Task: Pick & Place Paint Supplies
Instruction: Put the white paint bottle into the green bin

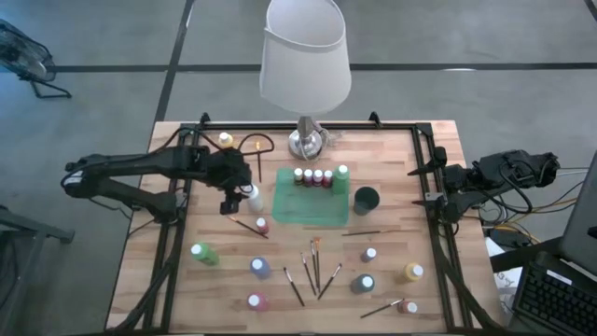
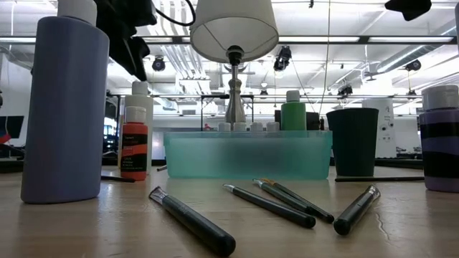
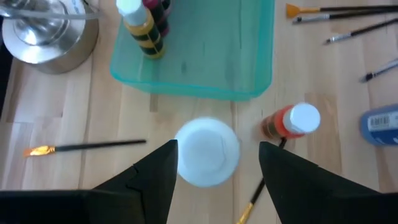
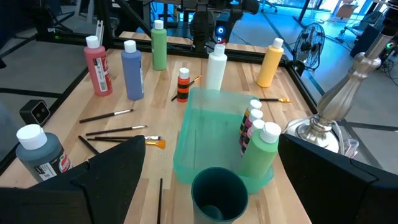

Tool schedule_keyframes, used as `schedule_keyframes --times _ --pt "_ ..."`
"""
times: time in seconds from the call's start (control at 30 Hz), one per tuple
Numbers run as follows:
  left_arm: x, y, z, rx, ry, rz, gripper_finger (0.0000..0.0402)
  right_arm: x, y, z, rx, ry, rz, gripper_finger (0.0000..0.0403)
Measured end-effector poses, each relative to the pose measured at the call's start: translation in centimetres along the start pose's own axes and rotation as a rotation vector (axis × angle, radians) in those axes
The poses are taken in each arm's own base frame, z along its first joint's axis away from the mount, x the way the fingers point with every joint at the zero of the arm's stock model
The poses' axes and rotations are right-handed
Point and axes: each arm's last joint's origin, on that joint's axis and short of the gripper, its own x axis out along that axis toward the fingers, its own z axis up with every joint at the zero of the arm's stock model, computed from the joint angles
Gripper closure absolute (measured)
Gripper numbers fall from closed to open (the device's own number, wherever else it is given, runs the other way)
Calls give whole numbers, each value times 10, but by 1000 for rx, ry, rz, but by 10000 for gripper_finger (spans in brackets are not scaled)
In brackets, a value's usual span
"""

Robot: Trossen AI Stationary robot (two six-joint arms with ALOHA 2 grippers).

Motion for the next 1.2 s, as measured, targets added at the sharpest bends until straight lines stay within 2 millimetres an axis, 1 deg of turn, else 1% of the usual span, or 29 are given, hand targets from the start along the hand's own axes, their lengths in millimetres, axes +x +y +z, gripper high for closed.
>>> schedule_keyframes --times 0.2,0.37,0.63,1.0,1.2 --pt "6 4 -1 -32 18 12 172 0 0 0 -1 0 0 39" --pt "15 5 -3 -39 49 13 172 0 0 0 -2 0 0 39" --pt "27 5 -6 -67 49 13 172 0 0 0 -1 0 0 39" --pt "29 5 -6 -70 45 13 174 0 0 0 -1 0 0 39" --pt "29 5 -6 -70 43 12 202 0 0 0 0 0 0 39"
